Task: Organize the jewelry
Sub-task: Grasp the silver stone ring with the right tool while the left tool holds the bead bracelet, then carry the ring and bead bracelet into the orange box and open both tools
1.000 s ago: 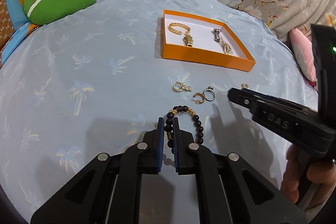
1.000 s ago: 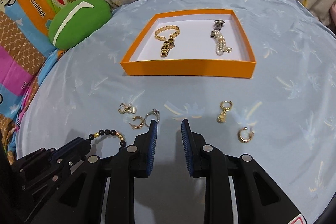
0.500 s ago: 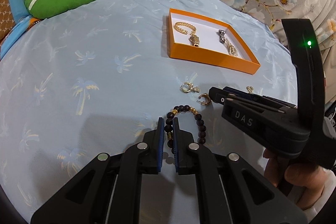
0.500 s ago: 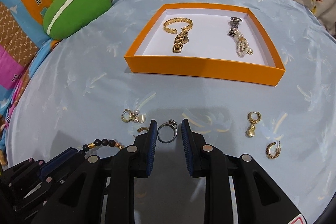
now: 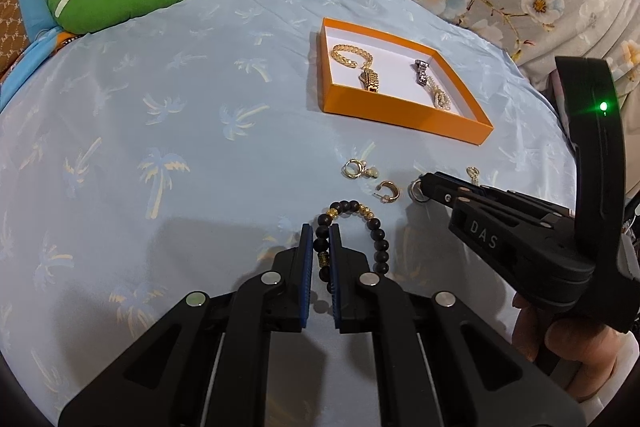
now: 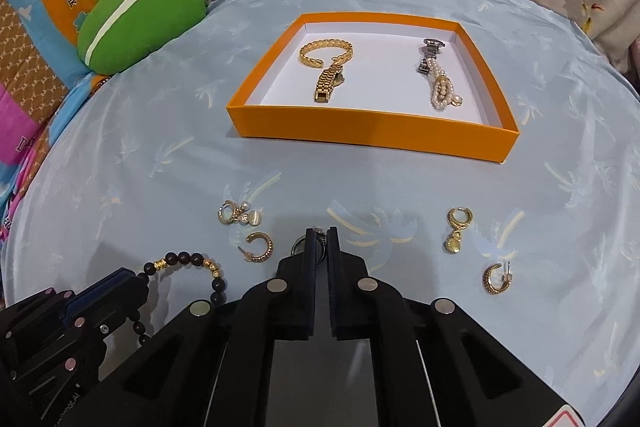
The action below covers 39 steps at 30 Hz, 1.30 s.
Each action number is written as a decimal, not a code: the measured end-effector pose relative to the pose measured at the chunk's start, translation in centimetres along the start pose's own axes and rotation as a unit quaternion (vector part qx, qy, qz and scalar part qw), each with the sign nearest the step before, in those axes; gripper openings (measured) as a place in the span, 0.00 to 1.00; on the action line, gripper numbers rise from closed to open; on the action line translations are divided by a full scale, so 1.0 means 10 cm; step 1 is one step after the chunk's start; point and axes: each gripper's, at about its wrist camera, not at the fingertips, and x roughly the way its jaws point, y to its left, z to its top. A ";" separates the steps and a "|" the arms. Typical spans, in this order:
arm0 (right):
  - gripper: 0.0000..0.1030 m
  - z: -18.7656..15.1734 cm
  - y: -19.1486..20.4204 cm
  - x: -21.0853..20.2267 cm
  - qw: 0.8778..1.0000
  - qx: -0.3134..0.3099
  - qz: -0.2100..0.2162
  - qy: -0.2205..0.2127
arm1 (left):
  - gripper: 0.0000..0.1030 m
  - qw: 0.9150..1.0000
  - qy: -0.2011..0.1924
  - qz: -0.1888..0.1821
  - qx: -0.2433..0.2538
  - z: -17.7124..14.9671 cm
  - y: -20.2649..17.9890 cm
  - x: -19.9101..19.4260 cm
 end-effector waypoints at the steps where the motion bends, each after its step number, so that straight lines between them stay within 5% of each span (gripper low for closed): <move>1: 0.05 -0.01 -0.01 -0.01 1.000 0.000 0.003 0.001 | 0.07 1.000 0.000 -0.001 0.000 0.00 -0.01 0.00; 12: 0.21 -0.08 0.09 0.01 1.000 -0.007 -0.008 0.006 | 0.07 1.000 0.004 0.000 -0.002 -0.02 -0.02 0.01; 39: 0.18 0.14 -0.46 -0.49 0.997 0.037 -0.026 -0.057 | 0.07 0.999 -0.034 -0.020 0.028 0.25 -0.26 -0.24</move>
